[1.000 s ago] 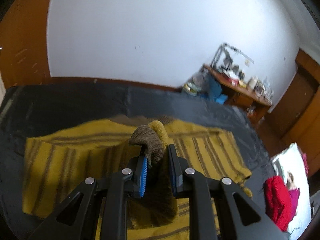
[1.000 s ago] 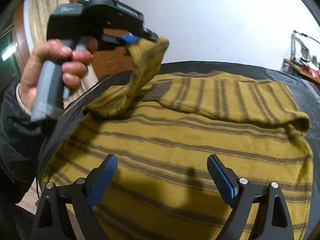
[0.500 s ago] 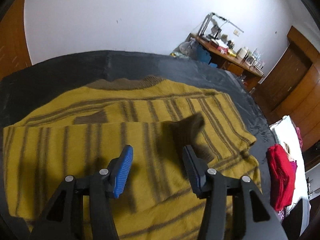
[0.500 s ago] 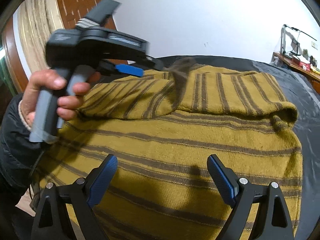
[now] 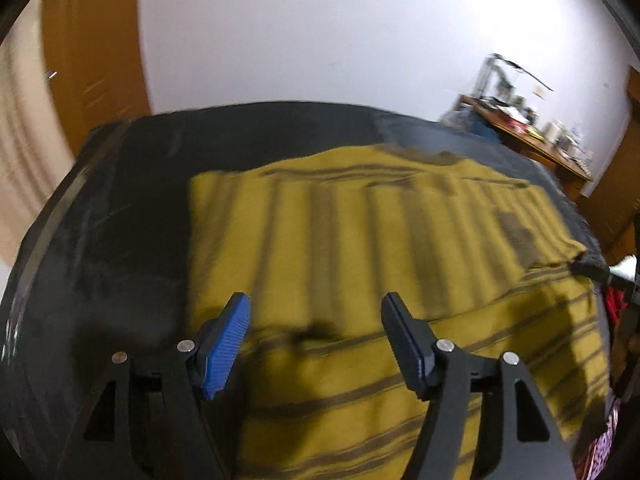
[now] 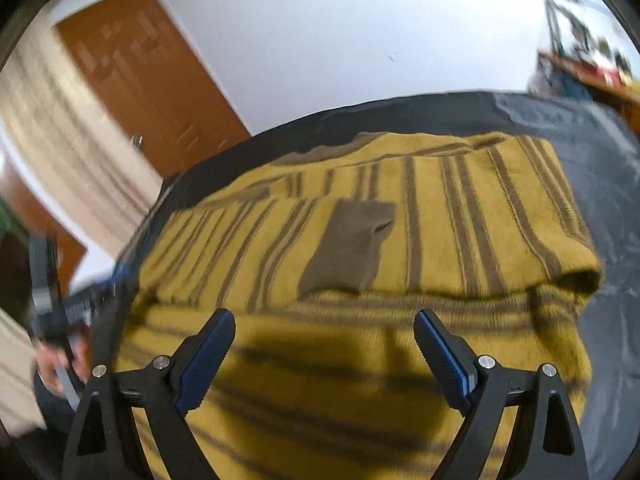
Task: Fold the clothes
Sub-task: 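Move the right gripper to the other brown sleeve cuff, then grasp the brown cuff with the right gripper, lay it across the sweater, open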
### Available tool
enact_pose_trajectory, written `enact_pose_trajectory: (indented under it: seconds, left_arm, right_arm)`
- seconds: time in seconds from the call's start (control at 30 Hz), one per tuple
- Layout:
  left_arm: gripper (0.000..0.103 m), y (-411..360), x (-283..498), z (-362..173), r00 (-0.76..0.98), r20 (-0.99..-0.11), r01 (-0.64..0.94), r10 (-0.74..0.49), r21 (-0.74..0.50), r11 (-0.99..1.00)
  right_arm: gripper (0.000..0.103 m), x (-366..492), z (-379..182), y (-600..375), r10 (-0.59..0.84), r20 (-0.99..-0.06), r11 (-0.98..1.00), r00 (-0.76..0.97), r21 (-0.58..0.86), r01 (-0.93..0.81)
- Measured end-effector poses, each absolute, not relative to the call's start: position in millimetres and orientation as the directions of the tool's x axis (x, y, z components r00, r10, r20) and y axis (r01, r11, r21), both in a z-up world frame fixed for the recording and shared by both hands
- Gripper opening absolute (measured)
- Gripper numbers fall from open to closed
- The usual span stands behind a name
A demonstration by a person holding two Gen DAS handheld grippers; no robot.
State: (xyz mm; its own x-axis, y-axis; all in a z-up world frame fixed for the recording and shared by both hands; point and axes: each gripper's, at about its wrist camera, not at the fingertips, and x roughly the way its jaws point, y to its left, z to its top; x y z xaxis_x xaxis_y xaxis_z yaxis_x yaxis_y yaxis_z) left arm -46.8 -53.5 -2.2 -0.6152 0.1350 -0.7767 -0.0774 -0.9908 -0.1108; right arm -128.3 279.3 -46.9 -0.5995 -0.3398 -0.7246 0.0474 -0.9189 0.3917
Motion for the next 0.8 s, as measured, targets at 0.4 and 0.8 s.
enact_pose_trajectory:
  seconds: [0.4,0.8]
  left_arm:
    - [0.079,-101,-46,-30,-0.602,-0.795,0.024,0.071,-0.107,-0.994]
    - [0.079,-97,-56,-51,-0.569,-0.822,0.017,0.023,-0.040,-0.999]
  right_arm:
    - [0.062,-189,-75,272,-0.306,-0.784,-0.929,-0.540,0.371,-0.013]
    - [0.023,-198,-85,248,-0.269,-0.784,-0.950,-0.559,0.311,0.022]
